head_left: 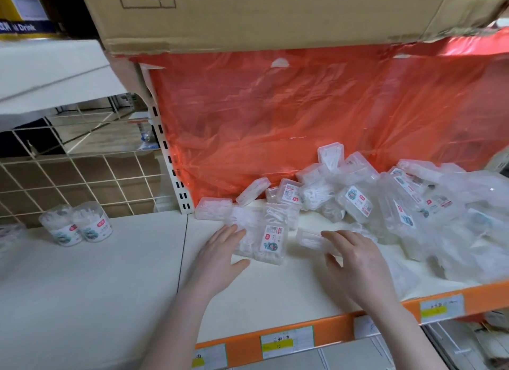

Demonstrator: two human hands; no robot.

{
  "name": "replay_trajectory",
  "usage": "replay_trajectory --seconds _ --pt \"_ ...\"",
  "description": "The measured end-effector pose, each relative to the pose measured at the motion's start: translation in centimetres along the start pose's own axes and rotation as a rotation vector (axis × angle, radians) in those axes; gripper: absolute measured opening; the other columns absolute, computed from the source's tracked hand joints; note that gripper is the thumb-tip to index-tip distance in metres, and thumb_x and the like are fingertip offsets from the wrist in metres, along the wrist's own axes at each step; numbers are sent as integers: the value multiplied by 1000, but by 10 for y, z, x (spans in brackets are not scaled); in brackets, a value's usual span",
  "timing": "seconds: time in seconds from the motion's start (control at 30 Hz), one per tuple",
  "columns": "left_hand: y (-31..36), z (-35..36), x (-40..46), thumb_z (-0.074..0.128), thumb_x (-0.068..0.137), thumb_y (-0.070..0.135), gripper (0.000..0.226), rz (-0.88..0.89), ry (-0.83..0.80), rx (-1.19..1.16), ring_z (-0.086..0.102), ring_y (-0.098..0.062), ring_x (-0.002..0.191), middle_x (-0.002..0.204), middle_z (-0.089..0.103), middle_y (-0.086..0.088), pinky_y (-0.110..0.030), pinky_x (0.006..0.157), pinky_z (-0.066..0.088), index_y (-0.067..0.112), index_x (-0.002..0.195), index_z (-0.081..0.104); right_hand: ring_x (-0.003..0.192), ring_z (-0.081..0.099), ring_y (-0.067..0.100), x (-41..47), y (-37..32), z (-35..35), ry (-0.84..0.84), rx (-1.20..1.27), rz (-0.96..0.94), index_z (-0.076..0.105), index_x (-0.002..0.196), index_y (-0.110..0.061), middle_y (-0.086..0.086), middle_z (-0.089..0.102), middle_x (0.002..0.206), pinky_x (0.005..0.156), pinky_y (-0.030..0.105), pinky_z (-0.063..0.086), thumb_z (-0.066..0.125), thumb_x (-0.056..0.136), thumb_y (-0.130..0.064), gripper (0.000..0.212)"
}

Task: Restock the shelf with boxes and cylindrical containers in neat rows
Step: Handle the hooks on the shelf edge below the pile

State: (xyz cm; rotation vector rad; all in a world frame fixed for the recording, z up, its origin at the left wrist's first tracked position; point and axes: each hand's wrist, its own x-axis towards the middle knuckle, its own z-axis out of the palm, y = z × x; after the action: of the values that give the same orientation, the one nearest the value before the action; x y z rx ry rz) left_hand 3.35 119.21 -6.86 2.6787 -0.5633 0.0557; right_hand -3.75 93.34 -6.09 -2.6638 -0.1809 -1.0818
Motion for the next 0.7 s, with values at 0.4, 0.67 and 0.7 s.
replay_trajectory --seconds 0.4,0.67,0.7 --pt "12 -11 -36 51 88 51 64 -39 53 198 19 -7 139 152 23 15 -28 107 18 38 145 24 70 65 30 4 -6 4 -53 -25 27 71 94 -8 7 68 81 63 33 51 85 47 2 50" --pt "2 -20 -28 68 79 46 63 -2 10 101 30 -8 133 141 36 12 -21 104 24 30 135 43 67 65 29 5 -12 8 -72 -5 16 72 93 -8 6 68 79 63 33 51 85 46 1 50" --pt "2 -20 -25 68 79 46 66 5 -7 79 31 -7 133 142 37 12 -21 104 25 28 136 42 68 65 29 5 -12 7 -73 -5 13 72 93 -8 6 68 79 63 33 51 86 46 1 50"
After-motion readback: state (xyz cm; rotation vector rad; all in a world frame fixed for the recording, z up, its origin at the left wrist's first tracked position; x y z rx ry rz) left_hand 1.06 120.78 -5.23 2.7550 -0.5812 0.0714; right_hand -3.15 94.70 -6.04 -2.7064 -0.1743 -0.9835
